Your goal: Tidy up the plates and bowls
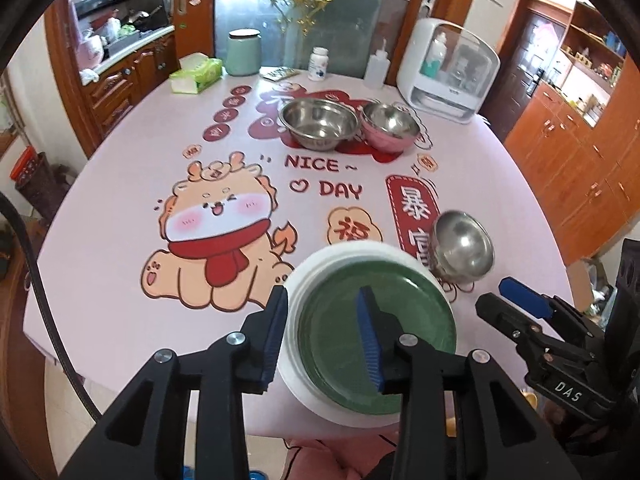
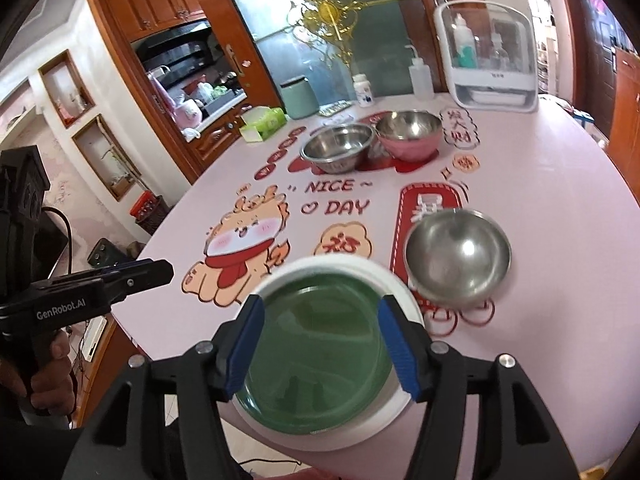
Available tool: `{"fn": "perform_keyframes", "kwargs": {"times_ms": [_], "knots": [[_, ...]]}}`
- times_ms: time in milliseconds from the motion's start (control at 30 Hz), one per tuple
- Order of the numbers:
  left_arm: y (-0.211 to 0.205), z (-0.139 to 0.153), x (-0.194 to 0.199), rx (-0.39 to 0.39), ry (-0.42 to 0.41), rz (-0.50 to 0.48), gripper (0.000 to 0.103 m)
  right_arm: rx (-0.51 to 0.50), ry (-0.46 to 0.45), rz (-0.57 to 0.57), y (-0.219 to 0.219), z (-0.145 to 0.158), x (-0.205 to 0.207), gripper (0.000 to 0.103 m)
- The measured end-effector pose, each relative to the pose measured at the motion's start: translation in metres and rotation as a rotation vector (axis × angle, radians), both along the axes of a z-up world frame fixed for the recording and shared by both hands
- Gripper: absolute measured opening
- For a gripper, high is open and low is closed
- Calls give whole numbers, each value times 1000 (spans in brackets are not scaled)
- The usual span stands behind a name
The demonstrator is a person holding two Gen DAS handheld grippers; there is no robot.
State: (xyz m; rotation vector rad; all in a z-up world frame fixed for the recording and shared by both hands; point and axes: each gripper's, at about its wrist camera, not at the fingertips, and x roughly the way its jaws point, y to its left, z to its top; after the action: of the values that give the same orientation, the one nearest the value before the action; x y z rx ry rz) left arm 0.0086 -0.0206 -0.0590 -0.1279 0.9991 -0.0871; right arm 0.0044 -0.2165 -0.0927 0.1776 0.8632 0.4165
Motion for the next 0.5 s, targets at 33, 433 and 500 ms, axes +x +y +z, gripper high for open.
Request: {"fn": "perform_keyframes", "kwargs": {"times_ms": [33,433,500], "knots": [[-1,3,0,5,-6,13,34,8,-2,10,-1,3,4,61],[7,27,0,42,-8,179,48,-47,-3,100,12,20,26,69],[11,32,2,47,4,204,48,-75,-5,92,15,25,27,71]]}}
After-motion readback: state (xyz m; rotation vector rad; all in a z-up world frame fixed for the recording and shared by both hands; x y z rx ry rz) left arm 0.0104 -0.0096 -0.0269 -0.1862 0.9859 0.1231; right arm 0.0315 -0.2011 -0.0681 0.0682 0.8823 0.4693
